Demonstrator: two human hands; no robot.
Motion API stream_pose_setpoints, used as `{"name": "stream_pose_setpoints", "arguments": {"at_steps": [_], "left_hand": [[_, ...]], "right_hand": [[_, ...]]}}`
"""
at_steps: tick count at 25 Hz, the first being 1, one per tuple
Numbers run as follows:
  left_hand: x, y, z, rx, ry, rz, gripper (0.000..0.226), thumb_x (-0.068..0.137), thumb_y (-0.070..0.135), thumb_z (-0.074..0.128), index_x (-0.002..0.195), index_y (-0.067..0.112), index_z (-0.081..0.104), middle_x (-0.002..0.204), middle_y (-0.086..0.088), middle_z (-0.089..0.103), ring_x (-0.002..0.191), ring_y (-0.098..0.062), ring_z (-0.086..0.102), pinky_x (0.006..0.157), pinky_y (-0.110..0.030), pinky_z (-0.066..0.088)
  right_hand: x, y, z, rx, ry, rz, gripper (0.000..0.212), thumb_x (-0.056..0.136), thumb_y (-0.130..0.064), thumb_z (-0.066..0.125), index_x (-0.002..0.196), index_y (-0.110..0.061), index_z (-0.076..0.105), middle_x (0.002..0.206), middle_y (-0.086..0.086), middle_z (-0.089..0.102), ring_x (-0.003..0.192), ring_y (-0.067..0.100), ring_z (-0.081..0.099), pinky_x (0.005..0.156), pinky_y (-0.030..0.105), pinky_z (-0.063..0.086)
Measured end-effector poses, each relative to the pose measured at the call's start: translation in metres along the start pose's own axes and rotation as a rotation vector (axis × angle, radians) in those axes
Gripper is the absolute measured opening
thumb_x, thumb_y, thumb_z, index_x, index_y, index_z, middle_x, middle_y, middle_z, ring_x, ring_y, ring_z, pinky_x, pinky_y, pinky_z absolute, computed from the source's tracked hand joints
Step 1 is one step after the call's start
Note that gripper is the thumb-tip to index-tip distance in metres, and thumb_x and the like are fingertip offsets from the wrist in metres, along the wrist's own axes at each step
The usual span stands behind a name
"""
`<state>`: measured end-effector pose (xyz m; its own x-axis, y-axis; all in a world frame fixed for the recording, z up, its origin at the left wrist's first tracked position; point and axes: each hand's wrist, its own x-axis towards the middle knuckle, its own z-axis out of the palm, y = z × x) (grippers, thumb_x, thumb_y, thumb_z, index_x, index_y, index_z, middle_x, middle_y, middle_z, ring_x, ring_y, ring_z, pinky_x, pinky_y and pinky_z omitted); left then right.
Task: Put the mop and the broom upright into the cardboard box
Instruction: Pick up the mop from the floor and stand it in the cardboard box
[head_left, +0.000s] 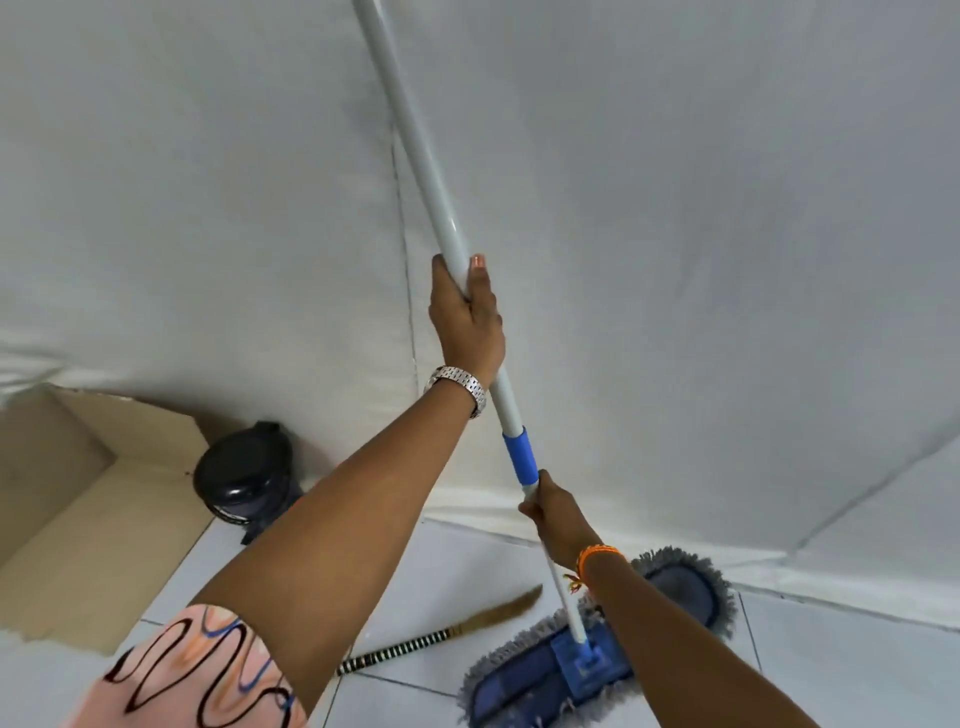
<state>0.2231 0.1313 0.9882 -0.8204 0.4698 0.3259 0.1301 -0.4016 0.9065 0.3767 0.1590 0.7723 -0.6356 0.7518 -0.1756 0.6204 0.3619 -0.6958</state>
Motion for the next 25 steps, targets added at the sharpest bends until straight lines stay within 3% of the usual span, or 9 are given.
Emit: {"name": "stream_pose_setpoints", "arguments": {"at_steps": [3, 8, 12, 18, 25], "left_hand": [[0.014, 0.023, -0.021, -0.006, -0.089, 0.027, 0.024, 0.098, 0.036, 0.05, 0.08, 0.024, 0.041, 0.053, 0.004, 0.035, 0.038, -0.016, 0.03, 0.039, -0.027, 0.034], [0.044, 0.048, -0.11, -0.015, -0.212, 0.075, 0.023, 0.1, 0.032, 0.05, 0.085, 0.017, 0.042, 0.054, 0.002, 0.03, 0.04, -0.014, 0.025, 0.037, -0.024, 0.029], [0.078, 0.079, -0.215, 0.018, -0.261, 0.081, 0.027, 0.095, 0.045, 0.053, 0.079, 0.025, 0.044, 0.054, 0.005, 0.031, 0.042, -0.015, 0.027, 0.04, -0.028, 0.029], [0.144, 0.115, -0.376, 0.072, -0.218, 0.089, 0.036, 0.091, 0.053, 0.053, 0.077, 0.022, 0.042, 0.049, 0.007, 0.034, 0.037, -0.013, 0.029, 0.036, -0.025, 0.032], [0.231, 0.109, -0.537, 0.133, -0.13, 0.052, 0.043, 0.092, 0.052, 0.052, 0.08, 0.013, 0.042, 0.048, 0.007, 0.032, 0.035, -0.015, 0.028, 0.037, -0.025, 0.032]], "right_hand": [[0.0, -0.035, 0.024, 0.094, -0.028, -0.069, 0.013, 0.094, -0.008, 0.051, 0.105, -0.014, 0.047, 0.079, 0.0, 0.048, 0.069, 0.014, 0.042, 0.067, 0.027, 0.041], [0.002, -0.122, 0.1, 0.094, -0.052, -0.142, 0.015, 0.095, -0.014, 0.053, 0.107, -0.016, 0.046, 0.086, 0.003, 0.058, 0.074, 0.017, 0.051, 0.078, 0.036, 0.052], [0.009, -0.214, 0.18, 0.083, -0.049, -0.171, 0.015, 0.095, -0.014, 0.052, 0.109, -0.015, 0.047, 0.091, 0.008, 0.062, 0.075, 0.018, 0.053, 0.079, 0.035, 0.052], [0.018, -0.358, 0.307, 0.123, -0.001, -0.159, 0.012, 0.096, -0.011, 0.051, 0.106, -0.015, 0.047, 0.09, 0.015, 0.062, 0.071, 0.02, 0.055, 0.076, 0.039, 0.057], [0.059, -0.481, 0.431, 0.133, -0.091, -0.196, 0.018, 0.094, -0.013, 0.057, 0.111, -0.009, 0.052, 0.097, 0.013, 0.065, 0.082, 0.028, 0.062, 0.08, 0.039, 0.056]]}}
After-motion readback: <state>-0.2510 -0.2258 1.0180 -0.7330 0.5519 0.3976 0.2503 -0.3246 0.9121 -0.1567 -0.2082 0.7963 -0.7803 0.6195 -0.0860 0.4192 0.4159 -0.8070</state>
